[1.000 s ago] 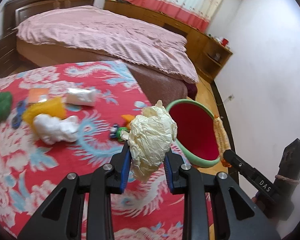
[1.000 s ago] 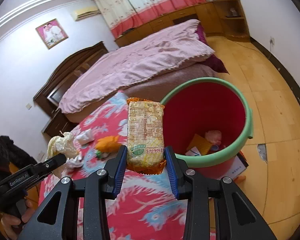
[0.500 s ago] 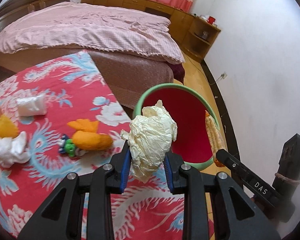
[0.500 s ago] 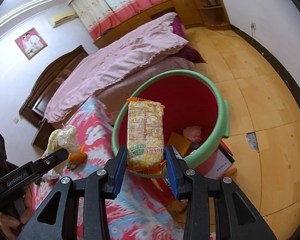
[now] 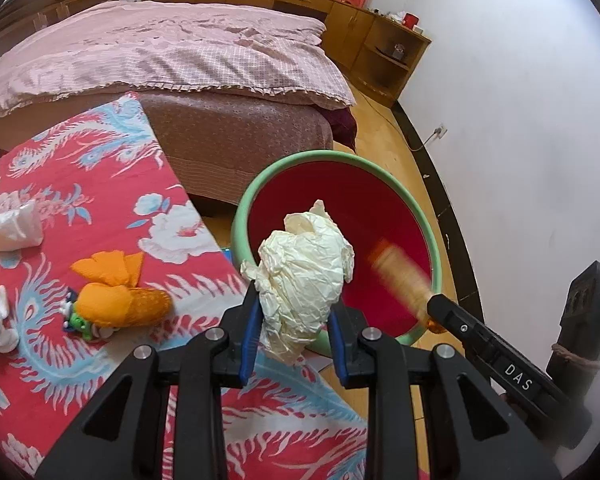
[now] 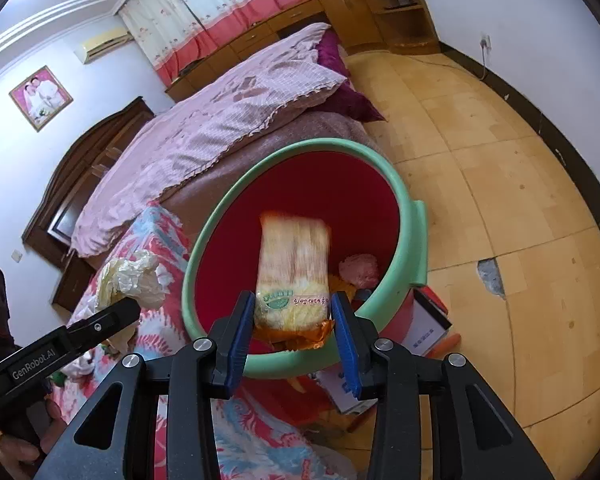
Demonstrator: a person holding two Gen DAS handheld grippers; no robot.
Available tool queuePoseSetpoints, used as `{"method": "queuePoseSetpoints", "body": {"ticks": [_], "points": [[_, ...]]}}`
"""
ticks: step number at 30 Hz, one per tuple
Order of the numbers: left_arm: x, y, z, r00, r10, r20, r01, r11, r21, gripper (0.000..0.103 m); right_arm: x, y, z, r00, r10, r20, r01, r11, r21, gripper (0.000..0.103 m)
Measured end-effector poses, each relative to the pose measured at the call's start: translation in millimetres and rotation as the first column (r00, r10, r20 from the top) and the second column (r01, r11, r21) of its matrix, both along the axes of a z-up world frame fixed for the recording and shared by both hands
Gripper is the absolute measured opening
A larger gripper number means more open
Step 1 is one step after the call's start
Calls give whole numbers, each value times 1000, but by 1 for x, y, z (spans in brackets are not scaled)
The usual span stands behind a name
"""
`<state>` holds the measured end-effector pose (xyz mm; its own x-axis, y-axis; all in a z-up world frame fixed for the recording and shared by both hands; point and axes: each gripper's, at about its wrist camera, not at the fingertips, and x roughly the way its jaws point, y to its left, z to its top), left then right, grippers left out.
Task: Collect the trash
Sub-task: 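Open the right tool to drop the biscuit pack while the left tool releases the plastic, then move both open tools back over the items on the cloth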
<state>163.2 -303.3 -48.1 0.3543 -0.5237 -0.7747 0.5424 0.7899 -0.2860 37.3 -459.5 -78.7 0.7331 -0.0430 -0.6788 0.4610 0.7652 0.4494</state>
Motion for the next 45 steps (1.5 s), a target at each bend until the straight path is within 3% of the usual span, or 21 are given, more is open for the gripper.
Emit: {"method": "queuePoseSetpoints", "body": {"ticks": [9, 11, 14, 20, 24, 27, 34, 45], "points": [[0, -15, -5, 999, -38, -2, 38, 999, -6, 31, -4, -3, 2, 1000, -19, 14, 19, 1000, -7, 42], [-2, -17, -4, 999, -48, 7, 48, 999, -4, 42, -6, -5, 2, 999, -27, 18, 28, 1000, -2, 42], [-4, -17, -2, 998, -53, 21, 54, 999, -7, 47, -8, -5, 2, 999, -31, 18, 31, 1000, -3, 42], [-8, -12, 2, 999, -47, 21, 47, 999, -6, 49, -9, -4, 3, 999, -30, 18, 30, 1000, -1, 45], [-12, 2, 6, 1000, -17, 21, 18, 1000, -16, 49, -11, -1, 5, 999, -23, 23, 23, 1000, -8, 50], [-14, 14, 9, 1000, 10, 24, -10, 1000, -23, 49, -11, 3, 7, 999, -22, 24, 22, 1000, -10, 59], [-17, 50, 18, 996, 87, 34, -86, 995, -45, 49, -13, 16, 14, 999, -4, 33, 5, 1000, -14, 61], [-12, 118, 23, 969, 246, 32, -244, 967, -71, 49, -7, 50, 28, 997, 68, 45, -66, 997, -37, 62]]}}
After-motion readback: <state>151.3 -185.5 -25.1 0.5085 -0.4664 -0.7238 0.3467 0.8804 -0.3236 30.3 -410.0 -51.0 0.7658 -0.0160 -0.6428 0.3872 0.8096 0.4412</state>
